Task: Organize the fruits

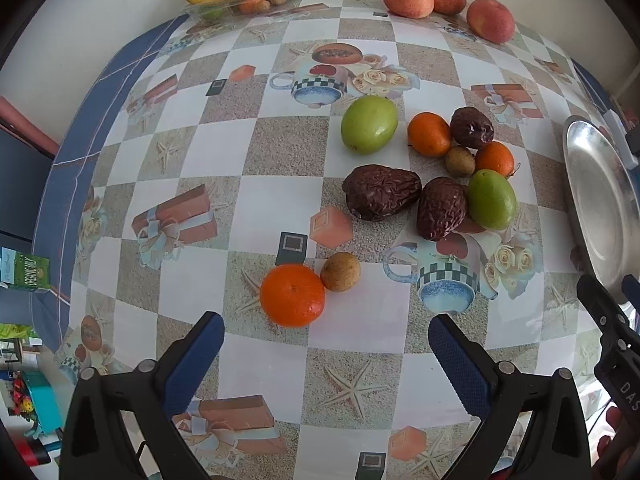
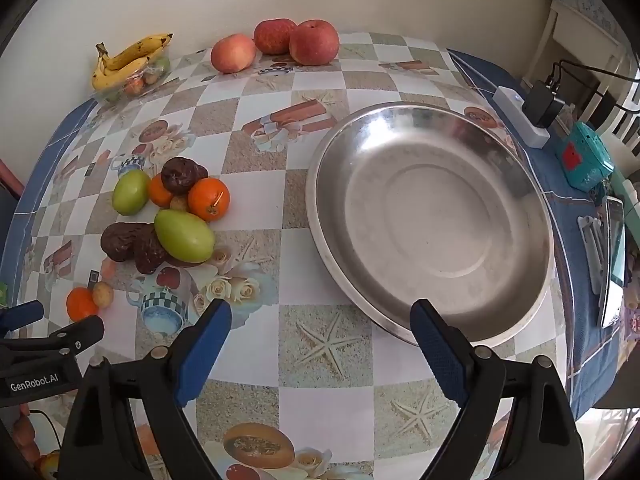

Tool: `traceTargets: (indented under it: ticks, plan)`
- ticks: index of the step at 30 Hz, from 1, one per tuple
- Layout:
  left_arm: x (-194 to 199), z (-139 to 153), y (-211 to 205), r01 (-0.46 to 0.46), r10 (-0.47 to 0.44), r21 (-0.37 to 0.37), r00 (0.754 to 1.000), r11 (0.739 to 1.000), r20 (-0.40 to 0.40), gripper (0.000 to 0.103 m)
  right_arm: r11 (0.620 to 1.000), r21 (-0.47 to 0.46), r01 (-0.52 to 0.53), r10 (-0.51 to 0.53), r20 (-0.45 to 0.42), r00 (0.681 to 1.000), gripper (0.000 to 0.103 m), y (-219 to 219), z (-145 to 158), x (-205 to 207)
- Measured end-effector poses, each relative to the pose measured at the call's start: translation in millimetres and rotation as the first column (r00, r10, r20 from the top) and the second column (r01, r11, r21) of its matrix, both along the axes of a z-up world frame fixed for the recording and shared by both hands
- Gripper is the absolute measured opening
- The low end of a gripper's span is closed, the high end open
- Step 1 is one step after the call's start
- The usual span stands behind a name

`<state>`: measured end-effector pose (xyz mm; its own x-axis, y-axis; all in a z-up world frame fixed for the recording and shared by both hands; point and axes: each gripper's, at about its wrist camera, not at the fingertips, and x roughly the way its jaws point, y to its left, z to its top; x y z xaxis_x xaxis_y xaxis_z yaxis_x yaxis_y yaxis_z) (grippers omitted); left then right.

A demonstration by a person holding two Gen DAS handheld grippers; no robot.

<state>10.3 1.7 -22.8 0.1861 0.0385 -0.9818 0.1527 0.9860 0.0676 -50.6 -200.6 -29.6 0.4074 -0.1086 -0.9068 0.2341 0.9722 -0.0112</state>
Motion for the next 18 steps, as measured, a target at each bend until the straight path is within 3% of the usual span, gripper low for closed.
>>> traceTargets:
  ticks: [18]
  plan:
    - [4, -7, 13, -0.049, 0.049, -0.030, 0.999, 0.998, -0.011, 0.103, 1.000, -0.002, -0.021, 0.021, -0.011, 1.000, 0.091, 4, -1, 1]
